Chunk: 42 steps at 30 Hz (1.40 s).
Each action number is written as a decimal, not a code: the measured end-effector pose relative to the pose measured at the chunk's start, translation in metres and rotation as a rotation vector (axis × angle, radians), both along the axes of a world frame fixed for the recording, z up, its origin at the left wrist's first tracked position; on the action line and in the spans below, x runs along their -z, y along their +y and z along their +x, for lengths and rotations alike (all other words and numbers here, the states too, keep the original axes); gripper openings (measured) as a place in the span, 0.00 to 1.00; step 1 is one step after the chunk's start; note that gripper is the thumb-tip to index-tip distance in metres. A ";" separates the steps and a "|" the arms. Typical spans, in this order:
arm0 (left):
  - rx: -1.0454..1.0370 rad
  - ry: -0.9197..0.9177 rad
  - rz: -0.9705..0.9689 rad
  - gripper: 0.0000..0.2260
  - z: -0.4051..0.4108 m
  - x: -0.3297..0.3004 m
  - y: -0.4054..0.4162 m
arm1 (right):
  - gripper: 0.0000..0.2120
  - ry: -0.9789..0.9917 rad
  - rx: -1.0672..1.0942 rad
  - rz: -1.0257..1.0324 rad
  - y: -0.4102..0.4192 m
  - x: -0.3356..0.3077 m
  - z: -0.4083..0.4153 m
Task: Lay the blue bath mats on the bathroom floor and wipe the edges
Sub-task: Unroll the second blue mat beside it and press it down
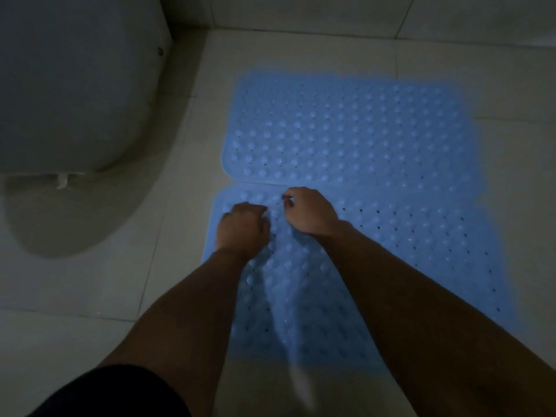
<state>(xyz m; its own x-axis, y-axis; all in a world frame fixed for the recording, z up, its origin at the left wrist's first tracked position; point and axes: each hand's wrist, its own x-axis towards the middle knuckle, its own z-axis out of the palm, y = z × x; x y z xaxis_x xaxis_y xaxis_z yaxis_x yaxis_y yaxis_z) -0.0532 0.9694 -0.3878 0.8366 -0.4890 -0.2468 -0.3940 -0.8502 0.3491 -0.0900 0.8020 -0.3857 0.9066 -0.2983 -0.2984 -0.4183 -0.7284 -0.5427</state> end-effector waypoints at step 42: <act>0.154 -0.020 0.129 0.38 -0.020 0.057 0.066 | 0.15 -0.032 -0.002 0.049 0.046 -0.006 0.016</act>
